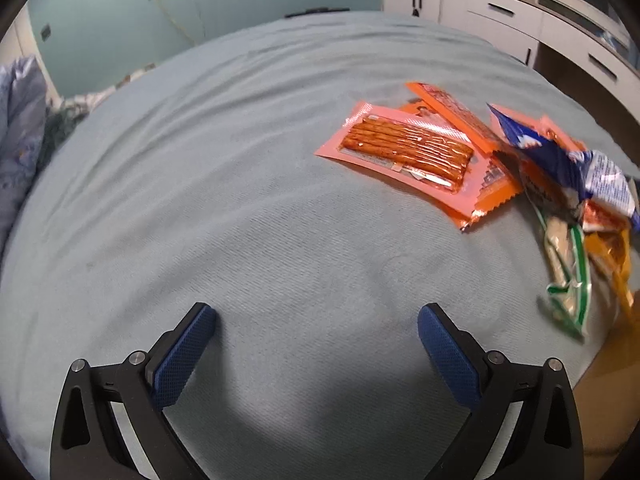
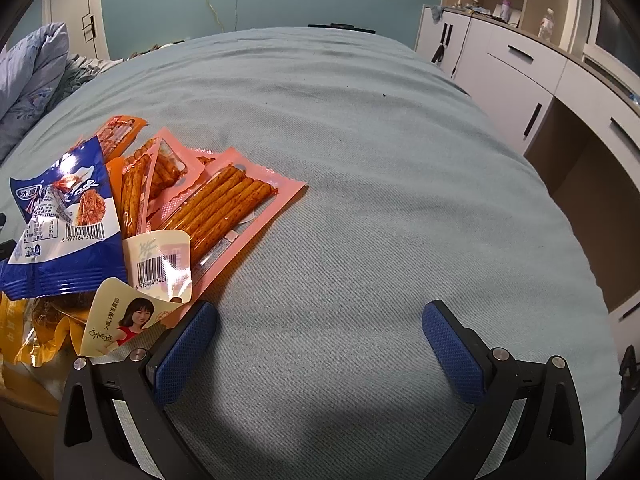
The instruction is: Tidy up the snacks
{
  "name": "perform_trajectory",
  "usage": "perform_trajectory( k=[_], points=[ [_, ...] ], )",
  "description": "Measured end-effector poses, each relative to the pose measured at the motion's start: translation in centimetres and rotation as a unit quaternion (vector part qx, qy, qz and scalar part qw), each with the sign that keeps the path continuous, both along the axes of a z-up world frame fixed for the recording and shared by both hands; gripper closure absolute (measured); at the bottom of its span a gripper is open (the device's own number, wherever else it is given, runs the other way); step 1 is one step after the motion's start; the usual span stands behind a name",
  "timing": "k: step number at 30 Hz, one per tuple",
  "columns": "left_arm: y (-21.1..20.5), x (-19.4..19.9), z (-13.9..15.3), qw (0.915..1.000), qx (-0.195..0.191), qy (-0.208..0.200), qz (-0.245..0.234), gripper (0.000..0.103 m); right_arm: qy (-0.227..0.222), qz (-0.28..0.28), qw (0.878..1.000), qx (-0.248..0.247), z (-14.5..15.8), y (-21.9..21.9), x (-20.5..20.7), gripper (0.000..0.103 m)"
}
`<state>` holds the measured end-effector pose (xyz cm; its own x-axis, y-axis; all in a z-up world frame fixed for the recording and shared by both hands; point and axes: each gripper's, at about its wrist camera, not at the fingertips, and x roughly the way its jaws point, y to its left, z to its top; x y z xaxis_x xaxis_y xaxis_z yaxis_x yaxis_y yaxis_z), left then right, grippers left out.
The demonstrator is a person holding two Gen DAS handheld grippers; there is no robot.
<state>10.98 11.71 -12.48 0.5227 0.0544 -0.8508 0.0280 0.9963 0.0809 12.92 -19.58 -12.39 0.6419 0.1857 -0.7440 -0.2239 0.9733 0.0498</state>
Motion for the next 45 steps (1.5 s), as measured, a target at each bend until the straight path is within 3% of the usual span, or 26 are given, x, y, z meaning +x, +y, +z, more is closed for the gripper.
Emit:
perform_trajectory(
  k=[4,7,9,14,18,22,26,32,37,45],
  points=[
    [-0.5,0.7,1.2,0.9993,0.018,0.030,0.013,0.000,0.022,0.003,1.000,-0.007,0.5,0.1,0.5,0.000],
    [-0.8,-0.5,4.0,0.9989,0.037,-0.015,0.025,0.000,0.087,0.008,0.996,-0.011,1.4,0.0,1.5,0.000],
    [-1.2,-1.6,6.7,0.9971,0.044,-0.048,0.041,0.000,0.107,-0.010,0.994,-0.016,2.5,-0.5,1.4,0.000],
    [-2.7,-4.5,12.9,0.9890,0.076,-0.084,0.095,0.000,0.068,-0.071,0.995,-0.018,7.5,-1.5,-1.2,0.000],
    [-3.6,-7.7,16.0,0.9859,0.073,-0.118,0.093,0.000,-0.010,-0.085,0.995,-0.060,12.2,0.1,-5.8,0.000],
    [-4.7,-9.8,16.5,0.9902,0.064,-0.107,0.064,0.000,-0.059,-0.094,0.990,-0.093,14.3,1.9,-11.1,0.000],
    [-6.0,-10.5,16.8,0.9910,0.061,-0.108,0.049,0.000,-0.044,-0.030,0.998,-0.044,15.2,3.5,-14.1,0.000],
    [-7.5,-10.5,16.4,0.9894,0.086,-0.109,0.040,0.000,0.017,0.017,0.999,0.036,15.1,3.4,-14.3,0.000],
    [-8.5,-9.7,15.4,0.9901,0.100,-0.097,0.021,0.000,0.018,0.005,0.999,0.045,15.9,1.3,-12.5,0.000],
    [-8.8,-8.4,14.6,0.9972,0.046,-0.059,0.005,0.000,0.023,-0.005,0.999,0.038,14.7,3.0,-11.4,0.000]
  ],
)
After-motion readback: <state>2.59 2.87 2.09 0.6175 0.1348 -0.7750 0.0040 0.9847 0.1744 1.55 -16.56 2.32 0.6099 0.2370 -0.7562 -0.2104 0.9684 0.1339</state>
